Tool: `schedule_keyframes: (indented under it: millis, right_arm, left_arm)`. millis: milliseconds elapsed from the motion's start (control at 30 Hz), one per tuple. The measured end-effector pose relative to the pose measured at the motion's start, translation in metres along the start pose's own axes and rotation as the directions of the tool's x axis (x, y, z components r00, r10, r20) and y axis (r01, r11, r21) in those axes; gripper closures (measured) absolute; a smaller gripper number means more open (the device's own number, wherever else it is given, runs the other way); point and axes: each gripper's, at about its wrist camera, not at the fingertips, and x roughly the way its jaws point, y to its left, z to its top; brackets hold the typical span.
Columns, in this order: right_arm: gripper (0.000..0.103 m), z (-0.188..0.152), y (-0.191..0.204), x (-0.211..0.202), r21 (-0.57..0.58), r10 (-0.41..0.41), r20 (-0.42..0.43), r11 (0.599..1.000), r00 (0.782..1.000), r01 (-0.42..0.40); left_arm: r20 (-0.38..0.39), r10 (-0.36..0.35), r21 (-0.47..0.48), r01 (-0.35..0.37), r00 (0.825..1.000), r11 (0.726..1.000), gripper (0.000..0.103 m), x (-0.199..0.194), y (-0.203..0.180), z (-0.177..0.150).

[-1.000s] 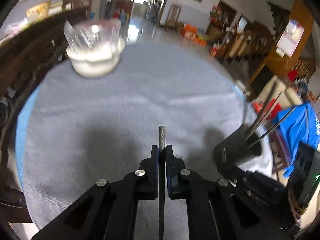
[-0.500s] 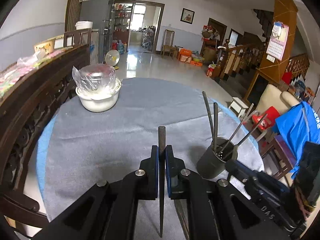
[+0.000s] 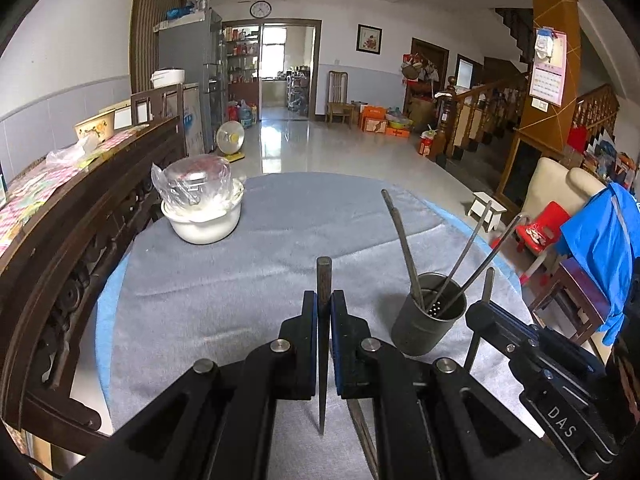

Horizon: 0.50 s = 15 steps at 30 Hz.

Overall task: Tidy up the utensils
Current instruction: 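Raise the left tool's rod above the cup while the right tool raises its rod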

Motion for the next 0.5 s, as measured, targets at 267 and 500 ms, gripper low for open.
schedule_keyframes:
  millis: [267,500]
  right_arm:
    - [0.096,0.009,-0.013,-0.019,0.021,0.007,0.041,1.000,0.999,-0.008]
    - [0.096,0.021,-0.027,-0.040,0.032,-0.025,0.109,0.999,0.994,0.022]
  left_arm:
    - [0.011,-0.021,-0.005,0.021,1.000,1.000,0.096,-0.008,-0.005,0.004]
    - [0.025,-0.050,-0.014,0.050,0.998,0.999,0.096,-0.018,-0.010,0.007]
